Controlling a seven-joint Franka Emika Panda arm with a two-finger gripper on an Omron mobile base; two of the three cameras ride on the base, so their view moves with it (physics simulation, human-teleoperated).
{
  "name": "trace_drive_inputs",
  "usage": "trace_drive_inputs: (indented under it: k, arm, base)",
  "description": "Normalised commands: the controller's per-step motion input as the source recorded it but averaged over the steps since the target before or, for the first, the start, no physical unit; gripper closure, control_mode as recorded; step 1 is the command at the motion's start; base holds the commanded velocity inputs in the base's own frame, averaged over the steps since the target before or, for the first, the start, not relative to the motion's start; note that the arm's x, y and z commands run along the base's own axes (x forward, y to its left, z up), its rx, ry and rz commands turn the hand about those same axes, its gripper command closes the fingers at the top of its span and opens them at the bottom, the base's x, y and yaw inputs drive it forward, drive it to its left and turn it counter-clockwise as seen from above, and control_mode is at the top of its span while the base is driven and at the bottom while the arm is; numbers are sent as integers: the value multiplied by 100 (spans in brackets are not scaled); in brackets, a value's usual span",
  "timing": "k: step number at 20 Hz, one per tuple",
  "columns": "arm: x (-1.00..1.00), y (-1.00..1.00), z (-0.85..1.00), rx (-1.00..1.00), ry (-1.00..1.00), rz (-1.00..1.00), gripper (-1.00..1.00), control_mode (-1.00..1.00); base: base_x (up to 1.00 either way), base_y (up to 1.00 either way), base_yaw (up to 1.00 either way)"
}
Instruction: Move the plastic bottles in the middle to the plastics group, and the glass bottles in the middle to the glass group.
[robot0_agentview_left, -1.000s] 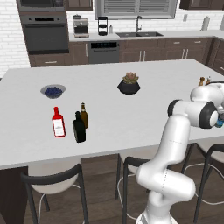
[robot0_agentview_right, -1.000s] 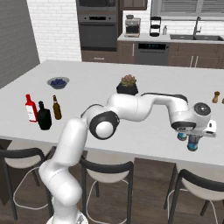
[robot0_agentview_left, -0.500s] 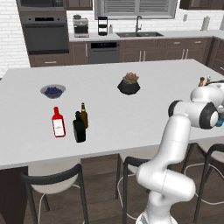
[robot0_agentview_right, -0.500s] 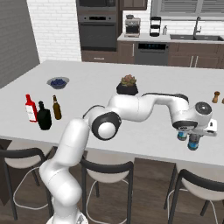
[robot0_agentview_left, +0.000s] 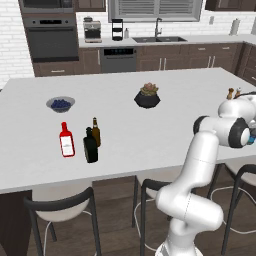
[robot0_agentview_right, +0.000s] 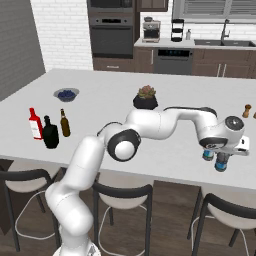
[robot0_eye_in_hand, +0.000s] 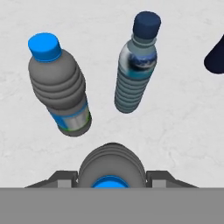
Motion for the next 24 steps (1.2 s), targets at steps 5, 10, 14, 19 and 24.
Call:
trace_drive_inputs:
  k: [5,10,14,19,24]
  arm:
    - [0,0,-28,0,4,0,100,-100]
    - [0,0,-9,0,2,0,100,-100]
    - [0,0,0,0,0,0,-100,-100]
    - [0,0,0,0,0,0,-100,-100]
    - [0,0,0,0,1,0,-100,-100]
  base:
    - [0,0,0]
    - [0,0,0]
    - [0,0,0]
    - [0,0,0]
    - [0,0,0]
